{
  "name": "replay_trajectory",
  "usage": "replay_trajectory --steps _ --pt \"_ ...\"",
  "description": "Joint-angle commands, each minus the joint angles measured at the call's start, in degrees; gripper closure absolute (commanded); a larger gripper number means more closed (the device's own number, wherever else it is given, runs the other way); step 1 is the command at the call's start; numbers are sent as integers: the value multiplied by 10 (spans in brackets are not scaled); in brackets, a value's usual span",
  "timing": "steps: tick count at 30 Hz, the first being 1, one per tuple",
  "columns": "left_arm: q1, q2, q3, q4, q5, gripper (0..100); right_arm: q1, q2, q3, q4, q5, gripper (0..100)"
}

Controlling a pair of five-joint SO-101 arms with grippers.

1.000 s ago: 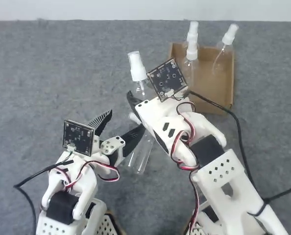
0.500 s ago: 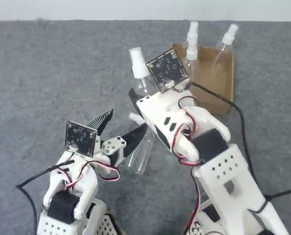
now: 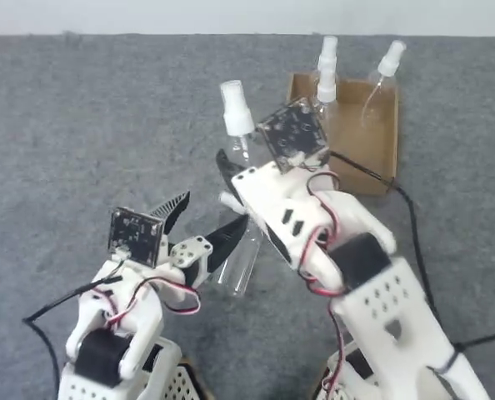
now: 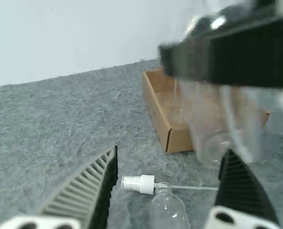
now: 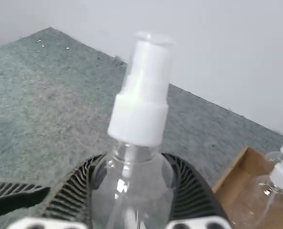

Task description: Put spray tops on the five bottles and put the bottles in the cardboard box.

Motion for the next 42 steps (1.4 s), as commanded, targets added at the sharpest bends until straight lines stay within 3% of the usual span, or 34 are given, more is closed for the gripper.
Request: replay_trajectory --steps 1,8,18,24,33,37,42 --pt "3 -1 -36 10 -3 679 -7 33 -9 -59 4 992" --pt "-2 3 25 -75 -5 679 -43 32 -44 -12 4 992" --pt "-3 0 27 -76 -5 679 -44 -65 -70 112 4 992" --pt "-3 0 28 -74 -5 680 -41 -71 -70 121 7 992" --pt "-2 0 28 -67 -5 680 72 1 -118 130 7 992" --pt "-2 0 29 -67 -5 680 112 47 -184 177 14 992" --pt "-2 0 31 -67 -4 680 226 117 -278 256 45 992"
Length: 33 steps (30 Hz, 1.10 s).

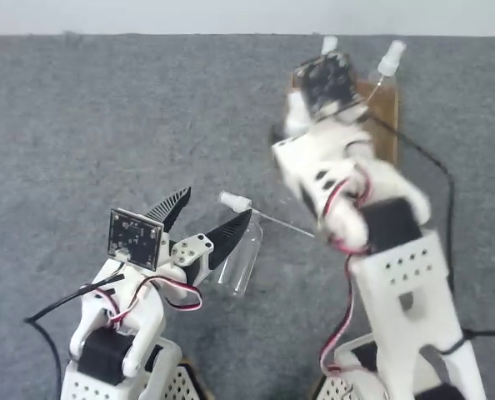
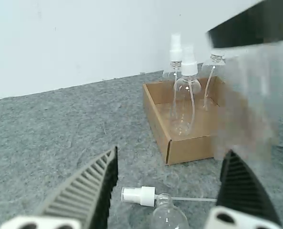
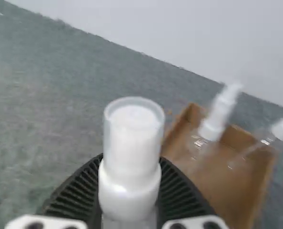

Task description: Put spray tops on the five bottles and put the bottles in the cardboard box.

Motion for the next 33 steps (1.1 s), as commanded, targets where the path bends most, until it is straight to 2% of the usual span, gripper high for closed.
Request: replay_trajectory --steps 1,7,11,13,16,22,24,27,30,33 --pt "-4 2 -1 -11 0 680 87 39 -75 27 16 992" --pt "-4 2 0 -11 0 680 167 97 -73 -15 14 992" --pt "-4 2 0 -11 1 680 178 94 -73 -6 20 992" --pt "-4 3 0 -11 1 680 192 88 -73 34 27 992" --pt "-4 2 7 -13 1 681 232 80 -73 113 87 991" --pt "-2 7 7 -10 -23 740 338 86 -61 246 283 990" --pt "0 11 7 -6 -56 751 377 84 -26 245 310 991" --pt "0 55 -24 10 -58 750 443 94 23 240 347 992" --pt "0 128 -60 15 -58 750 507 107 70 170 390 990" --pt "0 197 -76 5 -58 750 541 144 105 88 402 989"
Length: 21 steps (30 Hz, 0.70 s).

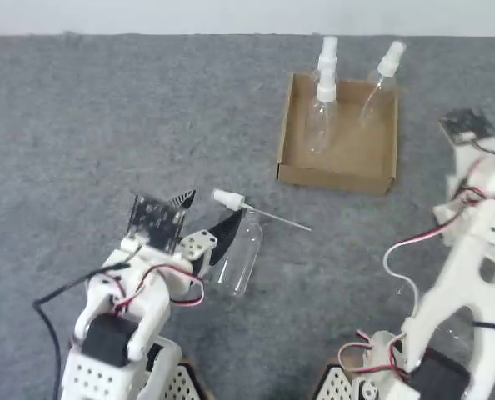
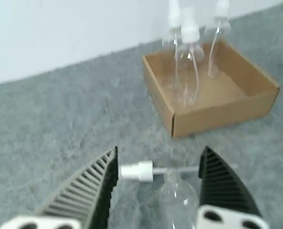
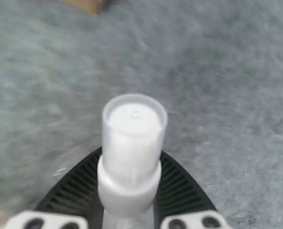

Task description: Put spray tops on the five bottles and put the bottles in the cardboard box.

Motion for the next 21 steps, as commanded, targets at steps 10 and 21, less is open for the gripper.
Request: replay_trajectory --steps 10,21 --pt "0 113 -37 -34 -4 750 57 196 18 -152 55 890" --pt "0 113 -37 -34 -4 750 66 147 18 -103 56 746"
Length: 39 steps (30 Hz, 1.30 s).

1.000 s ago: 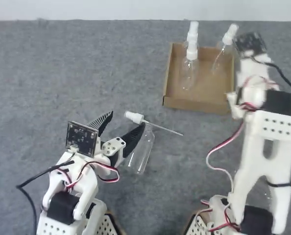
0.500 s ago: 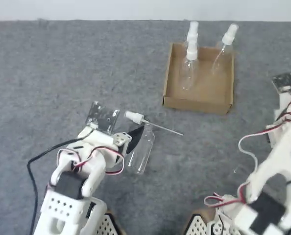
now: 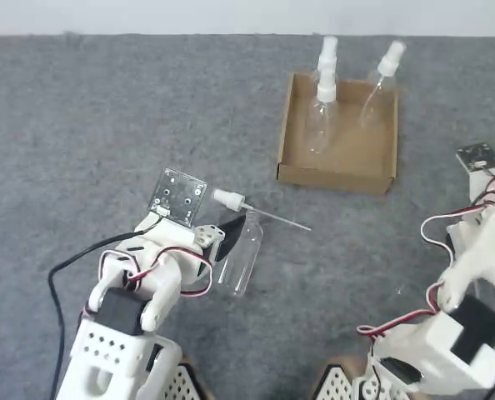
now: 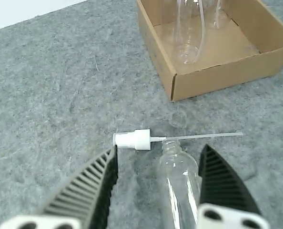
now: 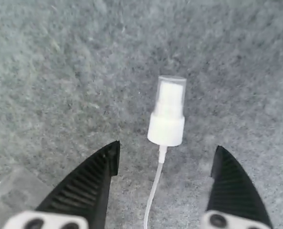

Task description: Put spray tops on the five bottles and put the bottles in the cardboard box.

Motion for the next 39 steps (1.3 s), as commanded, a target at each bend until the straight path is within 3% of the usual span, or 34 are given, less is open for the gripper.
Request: replay_trajectory --steps 1,6,12,19,34,39 --pt "0 4 -32 -18 -4 750 4 -87 -5 61 10 751" --pt "0 4 -32 -18 -4 750 -20 -217 25 192 94 844" --pt "0 4 -32 -18 -4 750 -22 -354 147 263 262 764" --pt "0 4 -32 -18 -4 750 -21 -365 212 284 324 750" --pt "0 4 -32 -19 -4 750 -10 -170 231 114 331 757" --pt "0 4 -32 -19 -4 750 -32 -139 224 80 330 919"
